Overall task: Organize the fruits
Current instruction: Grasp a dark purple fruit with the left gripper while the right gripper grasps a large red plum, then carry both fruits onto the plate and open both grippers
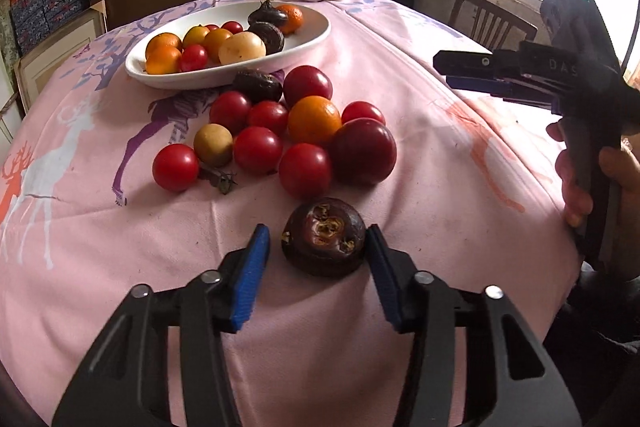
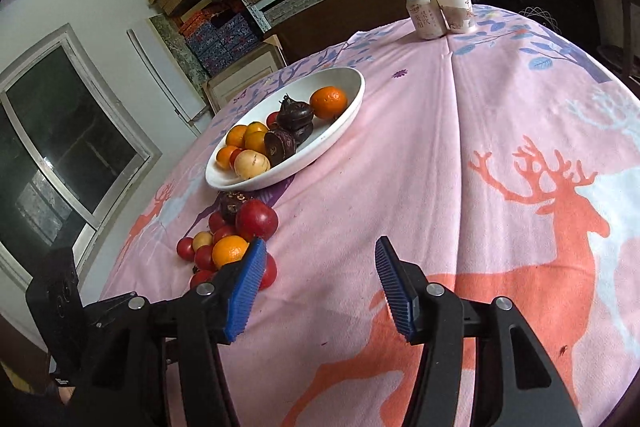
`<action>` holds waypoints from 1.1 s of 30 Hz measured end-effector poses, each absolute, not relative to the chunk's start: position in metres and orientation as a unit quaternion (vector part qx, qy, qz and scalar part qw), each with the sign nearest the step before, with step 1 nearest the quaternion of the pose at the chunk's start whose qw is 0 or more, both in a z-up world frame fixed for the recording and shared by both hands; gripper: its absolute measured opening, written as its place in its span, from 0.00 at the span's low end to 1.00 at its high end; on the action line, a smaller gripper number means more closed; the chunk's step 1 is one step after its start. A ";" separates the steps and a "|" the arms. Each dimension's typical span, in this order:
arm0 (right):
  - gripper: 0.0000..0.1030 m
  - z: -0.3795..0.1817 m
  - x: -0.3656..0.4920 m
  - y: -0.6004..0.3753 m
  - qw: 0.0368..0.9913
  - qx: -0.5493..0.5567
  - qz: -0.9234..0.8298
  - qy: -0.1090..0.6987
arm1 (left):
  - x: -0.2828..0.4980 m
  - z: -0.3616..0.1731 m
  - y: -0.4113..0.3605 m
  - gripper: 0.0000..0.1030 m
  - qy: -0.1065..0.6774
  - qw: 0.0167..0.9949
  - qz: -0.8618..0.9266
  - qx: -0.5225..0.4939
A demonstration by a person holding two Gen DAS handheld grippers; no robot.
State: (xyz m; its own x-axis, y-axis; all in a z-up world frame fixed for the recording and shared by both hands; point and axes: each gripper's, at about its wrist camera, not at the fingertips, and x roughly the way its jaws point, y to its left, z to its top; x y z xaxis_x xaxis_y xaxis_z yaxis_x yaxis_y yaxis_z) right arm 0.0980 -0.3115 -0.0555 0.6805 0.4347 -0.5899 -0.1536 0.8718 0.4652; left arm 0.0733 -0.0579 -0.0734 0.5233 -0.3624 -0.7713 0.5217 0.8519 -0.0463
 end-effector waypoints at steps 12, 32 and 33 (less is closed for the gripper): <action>0.55 -0.056 0.084 -0.231 0.882 0.074 0.223 0.408 | 0.069 -0.055 -0.025 0.39 0.362 0.902 -0.234 0.004; 0.39 -0.050 0.086 -0.231 0.881 0.098 0.223 0.405 | 0.072 -0.053 -0.015 0.39 0.366 0.897 -0.246 -0.029; 0.39 -0.044 0.086 -0.236 0.884 0.100 0.222 0.399 | 0.075 -0.052 -0.015 0.39 0.368 0.896 -0.248 -0.029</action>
